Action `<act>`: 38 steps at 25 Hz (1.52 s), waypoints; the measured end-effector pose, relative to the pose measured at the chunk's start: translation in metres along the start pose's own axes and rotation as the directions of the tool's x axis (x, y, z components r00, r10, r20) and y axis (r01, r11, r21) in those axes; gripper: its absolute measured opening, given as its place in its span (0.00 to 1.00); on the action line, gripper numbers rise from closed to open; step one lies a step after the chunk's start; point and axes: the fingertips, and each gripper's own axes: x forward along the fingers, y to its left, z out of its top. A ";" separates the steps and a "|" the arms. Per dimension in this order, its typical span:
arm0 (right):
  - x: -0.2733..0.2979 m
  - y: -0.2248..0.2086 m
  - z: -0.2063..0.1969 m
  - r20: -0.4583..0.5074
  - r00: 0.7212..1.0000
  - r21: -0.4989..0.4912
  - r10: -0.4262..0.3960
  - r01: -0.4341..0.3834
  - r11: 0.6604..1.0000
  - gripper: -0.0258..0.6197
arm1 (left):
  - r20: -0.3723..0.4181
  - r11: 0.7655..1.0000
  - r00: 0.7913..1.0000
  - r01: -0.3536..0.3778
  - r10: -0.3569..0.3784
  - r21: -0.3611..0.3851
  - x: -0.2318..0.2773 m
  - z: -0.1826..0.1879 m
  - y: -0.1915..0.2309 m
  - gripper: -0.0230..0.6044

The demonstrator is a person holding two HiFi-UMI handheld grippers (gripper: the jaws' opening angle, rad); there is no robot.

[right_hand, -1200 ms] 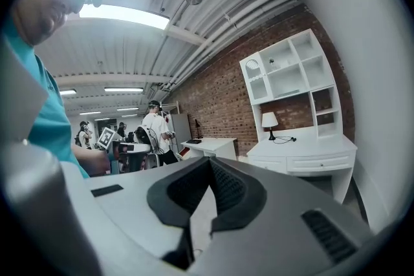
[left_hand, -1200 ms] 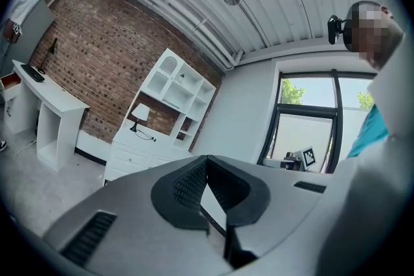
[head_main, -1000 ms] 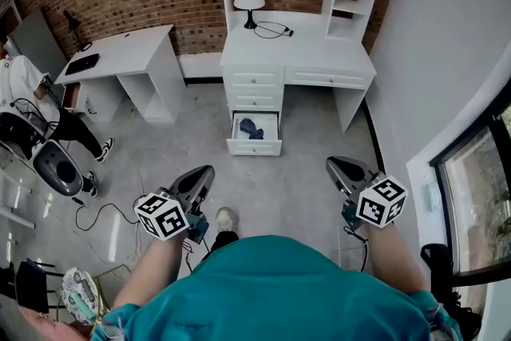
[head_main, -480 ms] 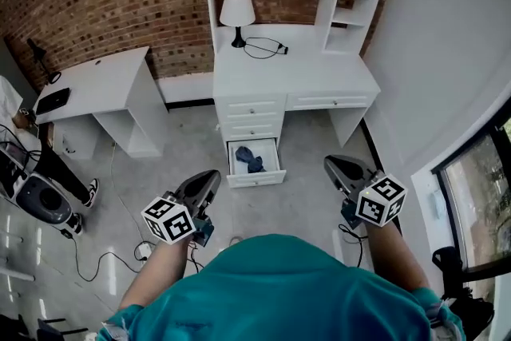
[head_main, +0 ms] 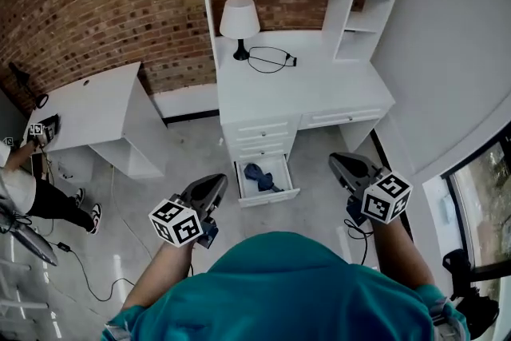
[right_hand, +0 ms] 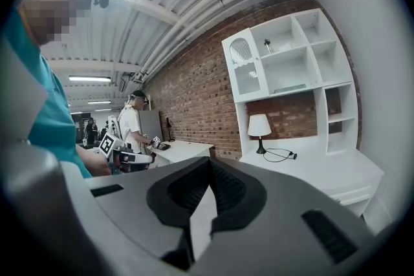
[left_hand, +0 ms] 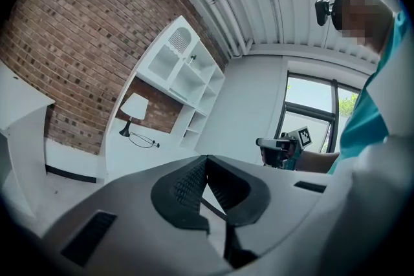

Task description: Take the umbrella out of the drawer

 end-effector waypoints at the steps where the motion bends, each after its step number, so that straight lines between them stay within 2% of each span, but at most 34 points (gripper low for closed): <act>1: 0.007 -0.008 0.000 -0.005 1.000 0.005 0.001 -0.001 1.000 0.07 | -0.010 1.000 1.000 -0.003 0.003 0.001 0.007 0.000 0.008 0.05; 5: 0.031 -0.047 0.000 -0.012 1.000 0.024 0.023 -0.023 0.999 0.07 | -0.057 0.999 0.998 -0.032 0.033 0.010 0.040 -0.007 0.033 0.05; 9: 0.055 -0.105 0.004 0.004 0.996 0.045 0.088 -0.088 0.995 0.07 | -0.086 0.994 0.990 -0.106 0.107 0.018 0.083 -0.011 0.052 0.05; 13: 0.082 -0.166 0.013 0.005 0.984 0.012 0.177 -0.177 0.984 0.07 | -0.053 0.979 0.977 -0.205 0.204 -0.012 0.133 0.003 0.064 0.05; 16: 0.102 -0.202 0.021 -0.005 0.969 -0.012 0.248 -0.248 0.969 0.07 | -0.025 0.967 0.968 -0.251 0.250 -0.044 0.163 0.014 0.067 0.05; 18: 0.118 -0.220 0.029 0.003 0.963 -0.004 0.270 -0.270 0.963 0.07 | -0.014 0.960 0.962 -0.274 0.274 -0.048 0.175 0.025 0.073 0.05; 21: 0.141 -0.226 0.035 0.025 0.961 0.005 0.274 -0.274 0.962 0.07 | -0.022 0.958 0.958 -0.285 0.285 -0.031 0.174 0.031 0.088 0.05; 27: 0.183 -0.211 0.032 0.032 0.980 0.021 0.195 -0.196 0.980 0.07 | -0.060 0.974 0.973 -0.220 0.223 0.046 0.162 0.030 0.143 0.05; 29: 0.191 -0.204 0.031 0.032 0.986 0.040 0.165 -0.166 0.985 0.07 | -0.101 0.978 0.974 -0.195 0.203 0.080 0.160 0.027 0.160 0.05; 32: 0.197 -0.198 0.031 0.010 0.991 0.047 0.135 -0.136 0.990 0.07 | -0.184 0.973 0.967 -0.144 0.177 0.179 0.166 0.019 0.175 0.05; 35: 0.201 -0.201 0.025 -0.018 0.992 0.040 0.124 -0.123 0.992 0.07 | -0.274 0.948 0.946 -0.083 0.172 0.307 0.182 0.002 0.186 0.05; 38: 0.201 -0.212 0.011 -0.032 0.992 0.038 0.120 -0.118 0.992 0.07 | -0.393 0.899 0.898 -0.006 0.198 0.439 0.203 -0.034 0.196 0.05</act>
